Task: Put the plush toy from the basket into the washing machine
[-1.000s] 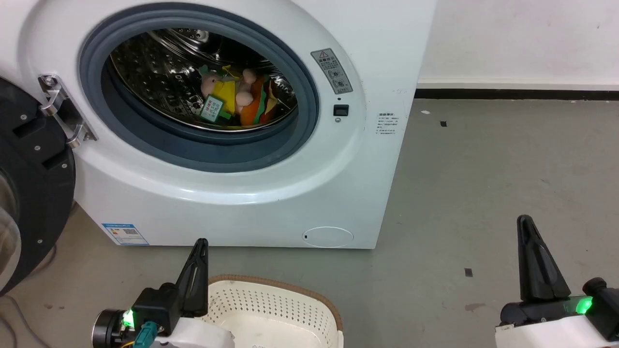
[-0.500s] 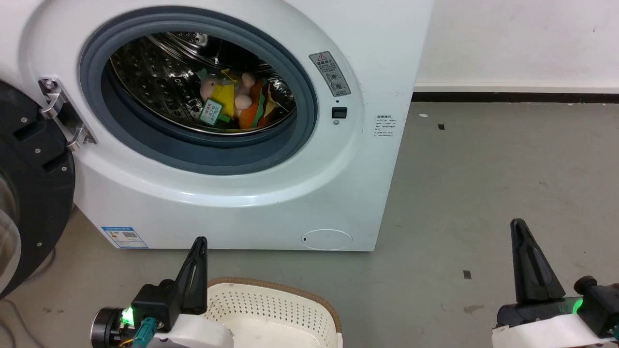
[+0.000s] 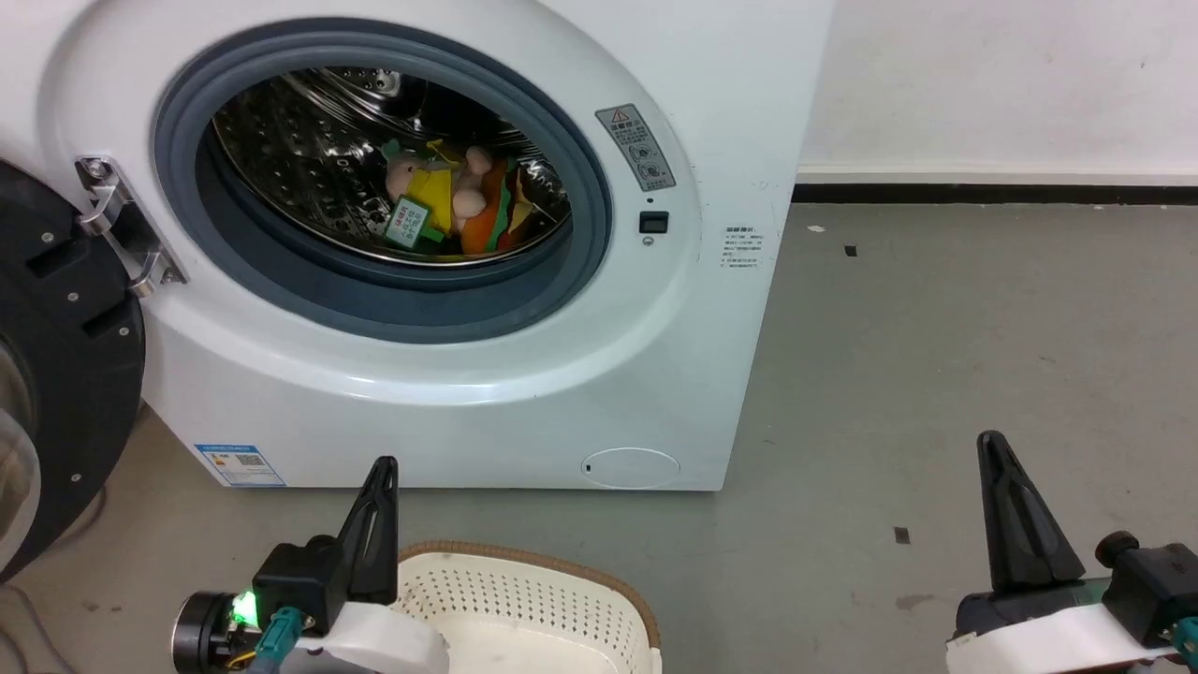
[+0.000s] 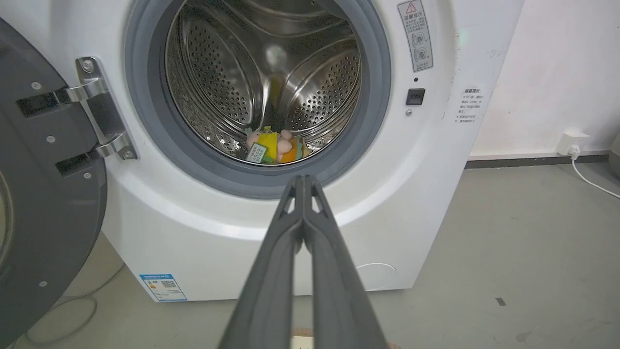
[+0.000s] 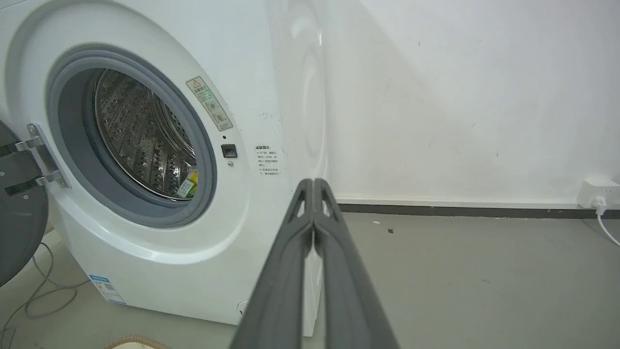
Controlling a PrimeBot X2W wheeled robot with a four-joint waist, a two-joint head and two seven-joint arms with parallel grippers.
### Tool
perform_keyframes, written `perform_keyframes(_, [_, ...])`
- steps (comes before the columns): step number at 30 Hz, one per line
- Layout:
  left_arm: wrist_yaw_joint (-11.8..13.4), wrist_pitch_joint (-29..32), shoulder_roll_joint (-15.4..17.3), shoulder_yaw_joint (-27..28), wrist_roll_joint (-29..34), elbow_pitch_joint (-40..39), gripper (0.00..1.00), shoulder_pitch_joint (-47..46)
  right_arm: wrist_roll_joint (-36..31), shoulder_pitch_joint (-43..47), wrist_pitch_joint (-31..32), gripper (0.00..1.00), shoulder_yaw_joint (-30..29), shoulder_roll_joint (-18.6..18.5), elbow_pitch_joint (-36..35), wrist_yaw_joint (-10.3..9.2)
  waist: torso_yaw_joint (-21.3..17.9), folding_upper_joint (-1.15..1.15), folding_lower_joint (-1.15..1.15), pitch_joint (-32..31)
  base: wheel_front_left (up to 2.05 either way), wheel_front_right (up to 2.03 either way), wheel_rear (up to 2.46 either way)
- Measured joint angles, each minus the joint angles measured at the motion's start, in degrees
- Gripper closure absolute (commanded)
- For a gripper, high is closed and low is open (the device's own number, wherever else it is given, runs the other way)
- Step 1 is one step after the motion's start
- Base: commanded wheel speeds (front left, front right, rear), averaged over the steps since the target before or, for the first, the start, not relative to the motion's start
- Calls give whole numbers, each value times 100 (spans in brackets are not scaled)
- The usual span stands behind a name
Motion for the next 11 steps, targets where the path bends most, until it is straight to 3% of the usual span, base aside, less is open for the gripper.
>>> perform_keyframes(11, [-66,115,-94,124,94,-44,100,1,-68,-2,124,100,12,0,41,0,-15,0,1,-37,0,0,0])
